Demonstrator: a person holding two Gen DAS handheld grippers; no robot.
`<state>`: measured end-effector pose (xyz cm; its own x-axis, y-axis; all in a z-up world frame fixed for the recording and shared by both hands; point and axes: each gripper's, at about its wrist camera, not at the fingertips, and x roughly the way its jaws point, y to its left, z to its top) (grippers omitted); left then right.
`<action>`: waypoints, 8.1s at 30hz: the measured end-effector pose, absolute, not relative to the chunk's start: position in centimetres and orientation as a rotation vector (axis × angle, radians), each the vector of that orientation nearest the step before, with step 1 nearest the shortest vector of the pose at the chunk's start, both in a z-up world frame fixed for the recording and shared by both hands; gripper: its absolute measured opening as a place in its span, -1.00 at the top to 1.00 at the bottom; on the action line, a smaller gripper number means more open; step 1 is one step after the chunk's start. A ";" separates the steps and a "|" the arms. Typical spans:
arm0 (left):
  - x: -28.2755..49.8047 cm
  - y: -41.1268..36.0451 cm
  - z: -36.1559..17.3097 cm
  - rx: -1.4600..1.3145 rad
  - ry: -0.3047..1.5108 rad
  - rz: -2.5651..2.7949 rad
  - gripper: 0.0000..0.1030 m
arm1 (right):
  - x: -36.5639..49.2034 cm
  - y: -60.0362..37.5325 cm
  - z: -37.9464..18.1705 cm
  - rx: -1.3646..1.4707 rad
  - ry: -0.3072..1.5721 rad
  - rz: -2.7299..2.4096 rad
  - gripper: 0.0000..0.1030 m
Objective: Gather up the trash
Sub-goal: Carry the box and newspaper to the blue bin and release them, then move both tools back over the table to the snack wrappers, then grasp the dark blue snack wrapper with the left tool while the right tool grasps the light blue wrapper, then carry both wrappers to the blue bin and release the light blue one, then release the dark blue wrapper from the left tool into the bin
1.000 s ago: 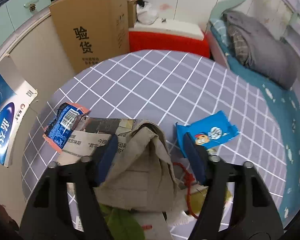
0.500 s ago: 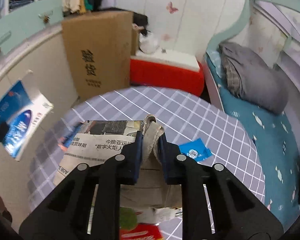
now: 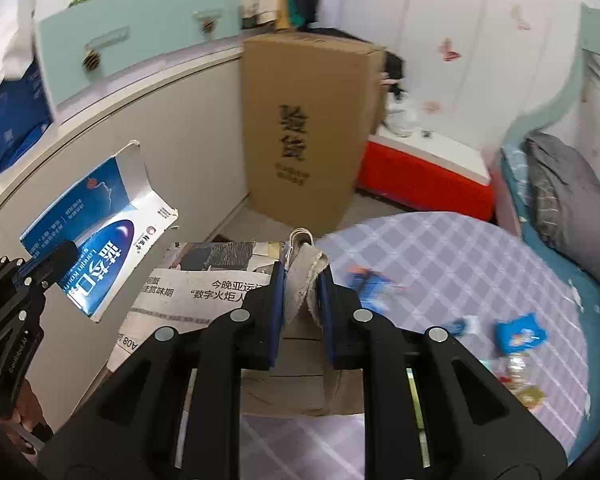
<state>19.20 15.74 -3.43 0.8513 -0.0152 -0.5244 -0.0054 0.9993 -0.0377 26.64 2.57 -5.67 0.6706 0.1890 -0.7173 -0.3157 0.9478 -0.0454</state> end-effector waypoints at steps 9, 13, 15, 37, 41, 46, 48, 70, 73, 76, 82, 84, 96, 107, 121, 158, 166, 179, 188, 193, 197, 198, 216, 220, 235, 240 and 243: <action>20.4 22.5 -8.9 -0.088 0.671 0.111 0.93 | 28.8 10.6 -11.5 -0.176 0.873 0.364 0.67; 21.7 24.1 -10.9 -0.103 0.716 0.123 0.92 | 29.6 12.5 -13.1 -0.179 0.893 0.366 0.67; 22.6 24.6 -11.6 -0.120 0.738 0.111 0.91 | 29.9 13.0 -13.8 -0.181 0.902 0.359 0.67; 23.7 27.2 -12.8 -0.198 0.770 0.212 -0.28 | 30.4 15.6 -15.7 -0.196 0.947 0.395 0.66; 23.4 27.8 -12.3 -0.202 0.753 0.236 -0.32 | 30.3 16.5 -15.5 -0.196 0.938 0.409 0.66; 23.0 28.8 -11.7 -0.220 0.723 0.297 -0.33 | 30.9 17.7 -15.6 -0.162 0.939 0.433 0.65; 22.8 29.1 -11.4 -0.223 0.706 0.323 -0.34 | 31.2 18.3 -15.7 -0.147 0.928 0.440 0.61; 21.5 26.8 -9.3 -0.222 0.672 0.277 -0.41 | 27.3 14.5 -11.8 -0.051 0.812 0.413 -0.23; 20.9 25.0 -8.1 -0.211 0.660 0.246 -0.43 | 26.0 12.3 -10.5 -0.038 0.791 0.395 -0.24; 20.3 22.5 -6.9 -0.185 0.649 0.196 -0.44 | 24.4 9.4 -9.2 -0.025 0.768 0.368 -0.25; 19.6 16.2 -5.1 -0.111 0.647 0.074 -0.45 | 22.3 2.6 -6.9 0.000 0.745 0.309 -0.27; 19.7 13.8 -4.7 -0.073 0.656 0.022 -0.45 | 21.9 0.1 -6.3 0.007 0.744 0.283 -0.27; 24.3 0.1 -4.5 0.036 0.769 -0.248 -0.45 | 22.2 -16.2 -6.0 0.074 0.779 0.063 -0.27; 31.9 -5.5 -8.7 0.089 0.913 -0.237 -0.45 | 27.0 -26.3 -10.8 0.262 0.974 -0.104 -0.38; 35.6 -5.8 -10.5 0.091 0.959 -0.231 0.17 | 34.0 -27.3 -14.2 0.412 1.109 -0.087 -0.41; 28.2 7.1 -4.5 -0.150 0.763 -0.135 0.31 | 29.2 -6.6 -4.9 0.083 0.927 0.281 0.41; 23.4 15.3 -5.8 -0.196 0.738 -0.032 0.31 | 27.3 4.2 -7.9 0.078 0.959 0.490 0.41; 22.1 25.3 -10.2 -0.284 0.798 0.109 0.31 | 28.3 13.7 -13.7 0.089 1.050 0.596 0.41; 22.7 28.2 -12.3 -0.327 0.819 0.163 0.31 | 30.5 14.7 -16.3 0.152 1.024 0.617 -0.18; 23.4 28.0 -13.4 -0.323 0.838 0.158 0.31 | 29.9 14.3 -16.4 0.090 0.974 0.583 -0.30; 24.1 27.4 -14.0 -0.316 0.852 0.152 0.31 | 29.5 14.0 -16.6 0.064 0.933 0.561 -0.36; 24.3 27.3 -14.0 -0.314 0.854 0.150 0.31 | 29.5 13.8 -16.6 0.062 0.928 0.556 -0.38; 26.2 25.1 -13.5 -0.275 0.844 0.137 0.25 | 29.8 11.0 -15.8 0.202 0.843 0.490 -0.48; 27.0 25.1 -13.9 -0.282 0.847 0.164 -0.44 | 29.9 10.8 -15.8 0.221 0.842 0.489 -0.49; 24.8 23.2 -10.6 -0.281 0.784 0.153 -0.44 | 28.4 8.6 -12.5 0.206 0.812 0.441 -0.49; 23.8 18.9 -7.7 -0.208 0.750 0.061 -0.44 | 26.8 4.4 -9.2 0.195 0.810 0.385 -0.49; 23.6 15.5 -6.2 -0.158 0.737 -0.006 -0.44 | 26.1 1.0 -7.4 0.191 0.811 0.352 -0.49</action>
<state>23.65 15.46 -6.23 0.7408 -0.0610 -0.6690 -0.0499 0.9881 -0.1453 26.05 1.04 -7.36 0.6349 0.3784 -0.6736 -0.2340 0.9251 0.2991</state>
